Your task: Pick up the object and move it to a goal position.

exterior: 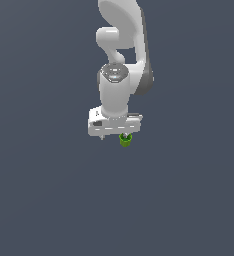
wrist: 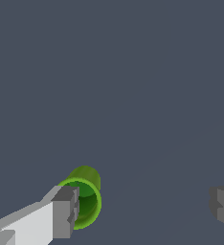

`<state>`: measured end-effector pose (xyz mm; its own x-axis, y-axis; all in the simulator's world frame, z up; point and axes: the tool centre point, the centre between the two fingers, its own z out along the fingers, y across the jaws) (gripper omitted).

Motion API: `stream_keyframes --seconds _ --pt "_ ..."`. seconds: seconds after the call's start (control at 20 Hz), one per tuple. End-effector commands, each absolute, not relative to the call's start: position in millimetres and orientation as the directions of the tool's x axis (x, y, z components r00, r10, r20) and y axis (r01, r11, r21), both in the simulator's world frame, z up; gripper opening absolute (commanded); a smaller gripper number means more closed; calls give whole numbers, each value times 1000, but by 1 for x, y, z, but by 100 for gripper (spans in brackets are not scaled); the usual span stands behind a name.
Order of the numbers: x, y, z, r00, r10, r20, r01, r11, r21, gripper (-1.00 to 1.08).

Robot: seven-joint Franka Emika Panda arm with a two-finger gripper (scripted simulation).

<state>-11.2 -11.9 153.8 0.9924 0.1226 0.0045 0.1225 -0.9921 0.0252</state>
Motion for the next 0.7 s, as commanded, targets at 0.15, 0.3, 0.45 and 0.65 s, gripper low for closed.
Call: stream_keyframes --seconds 0.15,0.3,0.45,0.65 --pt "-35 12 129 969 249 1 249 -968 16 100" --pt "-50 25 115 947 320 0 320 -947 11 100" --pt "-62 35 105 927 375 0 375 -927 6 100" --pt "-73 43 96 907 422 0 422 -907 2 100"
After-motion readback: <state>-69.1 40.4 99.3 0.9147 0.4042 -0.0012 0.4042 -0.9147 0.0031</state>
